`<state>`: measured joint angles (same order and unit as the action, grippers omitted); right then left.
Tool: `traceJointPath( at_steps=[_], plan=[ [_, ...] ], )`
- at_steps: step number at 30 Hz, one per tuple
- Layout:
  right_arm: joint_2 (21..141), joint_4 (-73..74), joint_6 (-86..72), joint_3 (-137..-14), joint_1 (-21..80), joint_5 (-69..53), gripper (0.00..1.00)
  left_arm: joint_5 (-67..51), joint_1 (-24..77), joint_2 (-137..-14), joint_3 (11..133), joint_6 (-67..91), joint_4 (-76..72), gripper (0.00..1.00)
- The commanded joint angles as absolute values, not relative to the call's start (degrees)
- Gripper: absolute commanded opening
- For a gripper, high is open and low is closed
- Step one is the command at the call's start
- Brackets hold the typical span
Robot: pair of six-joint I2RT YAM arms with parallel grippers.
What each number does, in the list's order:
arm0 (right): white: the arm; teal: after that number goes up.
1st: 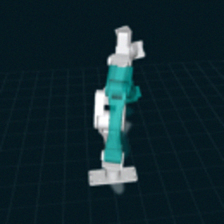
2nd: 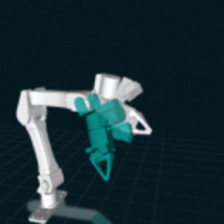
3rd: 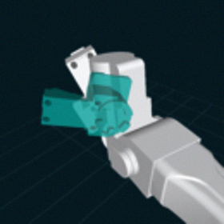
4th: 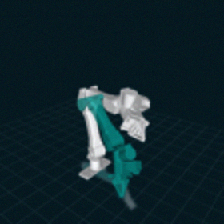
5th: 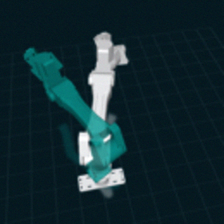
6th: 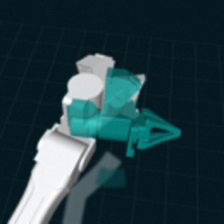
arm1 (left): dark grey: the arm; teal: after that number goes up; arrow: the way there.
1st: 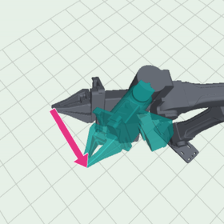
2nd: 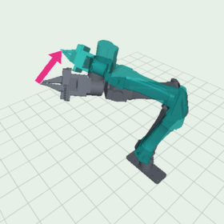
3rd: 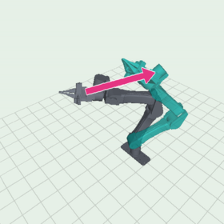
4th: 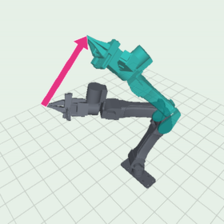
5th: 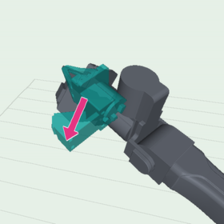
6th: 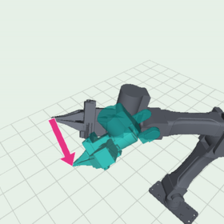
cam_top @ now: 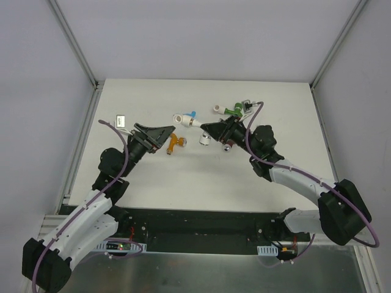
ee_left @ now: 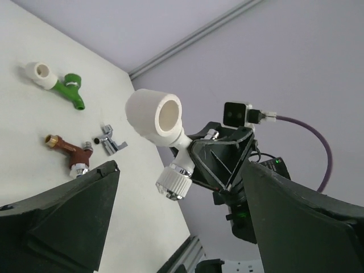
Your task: Install the water faucets
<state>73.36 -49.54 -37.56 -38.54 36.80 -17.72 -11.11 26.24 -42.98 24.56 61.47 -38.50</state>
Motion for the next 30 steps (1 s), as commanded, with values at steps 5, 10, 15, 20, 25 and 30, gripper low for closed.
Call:
traceJointPath(
  at_steps=[5, 10, 15, 20, 25, 30],
  plan=[
    [68.73, -57.22, -12.60, -38.76, 35.95, -27.32, 0.00, -2.64, 26.37, -37.97, 33.30, 64.50, -12.05, 0.95],
    [68.91, -60.29, -1.60, -37.53, 36.04, -31.02, 0.00, -3.86, 26.37, -41.04, 36.65, 69.34, -8.17, 0.95],
    [70.57, -62.13, 2.28, -37.88, 36.21, -31.64, 0.00, -8.43, 26.37, -45.69, 37.27, 72.15, -14.40, 0.93],
    [73.30, -69.69, 1.23, -37.35, 37.00, -31.64, 0.00, -11.51, 26.37, -50.09, 35.69, 76.37, -21.61, 0.88],
    [75.14, -71.37, 2.63, -37.97, 37.53, -32.17, 0.00, -15.37, 26.37, -53.61, 36.12, 78.83, -27.06, 0.78],
    [76.37, -72.68, 1.85, -37.97, 37.53, -30.50, 0.00, -17.05, 26.46, -54.14, 36.30, 79.63, -29.00, 0.56]
  ],
)
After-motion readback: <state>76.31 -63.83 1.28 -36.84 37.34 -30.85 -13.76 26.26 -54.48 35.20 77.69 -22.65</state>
